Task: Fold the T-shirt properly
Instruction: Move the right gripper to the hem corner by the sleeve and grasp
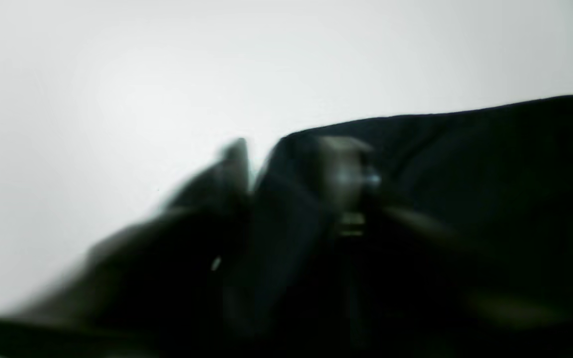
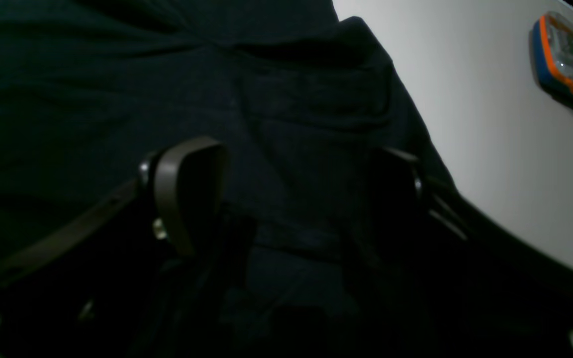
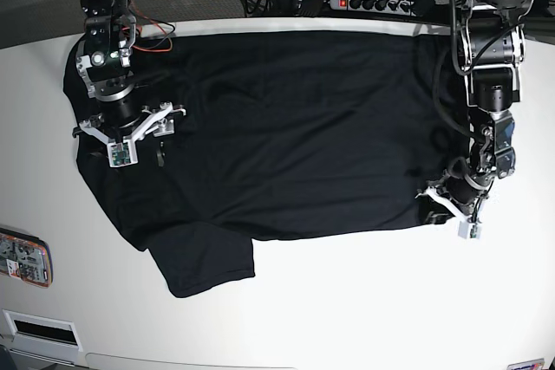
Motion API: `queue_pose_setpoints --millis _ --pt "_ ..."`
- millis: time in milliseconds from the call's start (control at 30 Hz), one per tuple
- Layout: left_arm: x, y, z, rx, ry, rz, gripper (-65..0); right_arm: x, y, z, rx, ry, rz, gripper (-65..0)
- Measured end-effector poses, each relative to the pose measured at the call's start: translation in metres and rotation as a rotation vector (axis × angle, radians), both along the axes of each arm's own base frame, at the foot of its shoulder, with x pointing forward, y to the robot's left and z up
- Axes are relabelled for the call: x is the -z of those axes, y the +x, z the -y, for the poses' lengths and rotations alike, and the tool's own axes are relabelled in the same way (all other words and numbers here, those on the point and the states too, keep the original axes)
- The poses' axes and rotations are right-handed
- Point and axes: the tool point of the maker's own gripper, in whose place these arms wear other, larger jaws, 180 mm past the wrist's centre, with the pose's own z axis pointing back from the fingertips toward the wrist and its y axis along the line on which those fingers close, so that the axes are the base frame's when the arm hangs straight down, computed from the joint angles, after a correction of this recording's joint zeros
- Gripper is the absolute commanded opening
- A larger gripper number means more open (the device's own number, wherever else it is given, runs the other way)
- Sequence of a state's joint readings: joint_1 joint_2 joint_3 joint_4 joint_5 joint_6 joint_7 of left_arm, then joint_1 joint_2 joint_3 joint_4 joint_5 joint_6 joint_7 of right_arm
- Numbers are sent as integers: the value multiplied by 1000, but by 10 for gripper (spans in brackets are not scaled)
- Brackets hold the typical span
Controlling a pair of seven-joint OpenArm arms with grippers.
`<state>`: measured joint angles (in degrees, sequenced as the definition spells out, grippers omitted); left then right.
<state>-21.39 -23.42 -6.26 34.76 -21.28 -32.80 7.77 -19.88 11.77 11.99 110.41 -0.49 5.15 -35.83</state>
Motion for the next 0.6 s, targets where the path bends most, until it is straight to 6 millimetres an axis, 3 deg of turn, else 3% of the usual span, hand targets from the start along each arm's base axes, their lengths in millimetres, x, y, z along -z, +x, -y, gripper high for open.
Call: queue_pose_setpoints --millis 100,167,467,533,600 --pt "1 -1 -1 -2 -2 -4 -650 -1 4 0 1 0 3 -207" --pt "1 -2 -2 -3 0 -6 -650 -8 17 1 2 -3 18 -207" --pt "0 -2 -3 -6 -5 -2 -650 -98 117 6 45 -22 152 -207" --pt "3 -5 -3 -8 -8 -3 -650 -102 139 -2 22 -21 150 -207" --pt "3 -7 -3 -15 -18 7 -650 -89 155 -10 -3 -16 100 -207"
